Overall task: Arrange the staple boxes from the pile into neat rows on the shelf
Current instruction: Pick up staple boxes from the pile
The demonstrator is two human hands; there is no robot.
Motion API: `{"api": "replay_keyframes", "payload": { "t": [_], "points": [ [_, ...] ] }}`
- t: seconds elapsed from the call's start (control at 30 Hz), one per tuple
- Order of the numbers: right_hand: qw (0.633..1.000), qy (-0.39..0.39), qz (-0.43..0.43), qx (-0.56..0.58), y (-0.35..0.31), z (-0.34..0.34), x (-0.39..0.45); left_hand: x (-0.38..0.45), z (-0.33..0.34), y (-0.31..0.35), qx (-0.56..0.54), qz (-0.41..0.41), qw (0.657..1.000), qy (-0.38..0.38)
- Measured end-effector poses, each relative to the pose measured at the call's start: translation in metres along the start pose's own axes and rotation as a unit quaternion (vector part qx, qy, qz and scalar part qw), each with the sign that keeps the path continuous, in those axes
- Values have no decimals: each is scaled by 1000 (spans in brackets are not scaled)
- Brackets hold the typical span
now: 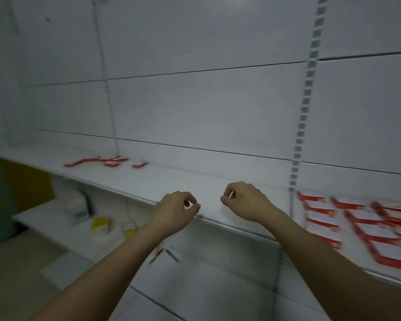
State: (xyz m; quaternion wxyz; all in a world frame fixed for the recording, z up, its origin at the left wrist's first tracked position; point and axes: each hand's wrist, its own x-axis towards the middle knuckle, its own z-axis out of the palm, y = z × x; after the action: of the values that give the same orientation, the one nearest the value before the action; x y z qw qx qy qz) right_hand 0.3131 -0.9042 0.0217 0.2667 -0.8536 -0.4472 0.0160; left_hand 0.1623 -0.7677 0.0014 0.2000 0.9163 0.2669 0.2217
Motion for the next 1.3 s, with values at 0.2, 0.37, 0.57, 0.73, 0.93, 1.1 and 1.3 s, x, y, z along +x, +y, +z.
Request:
{"api": "replay_keyframes", "payload": {
  "t": [0.2,0.37,0.57,0.73,0.93,1.1,1.3],
  "points": [
    [997,-56,-59,11,-107,63,63,-23,-67,-112,50,-80,995,43],
    [990,-88,-113,22,-180,121,116,-24,-101,-182,74,-129,987,69],
    [980,-109,-161,37,-241,196,195,23,-130,-266,116,-158,976,100],
    [975,-122,-169,72,-277,253,274,86,-141,-335,122,-176,971,102],
    [972,-136,-169,90,-304,288,367,161,-167,-405,109,-190,969,116],
    [967,-155,-180,88,-325,333,411,189,-165,-462,94,-201,969,112],
    [964,-185,-180,63,-358,369,458,248,-183,-531,63,-209,964,154]
  ]
}}
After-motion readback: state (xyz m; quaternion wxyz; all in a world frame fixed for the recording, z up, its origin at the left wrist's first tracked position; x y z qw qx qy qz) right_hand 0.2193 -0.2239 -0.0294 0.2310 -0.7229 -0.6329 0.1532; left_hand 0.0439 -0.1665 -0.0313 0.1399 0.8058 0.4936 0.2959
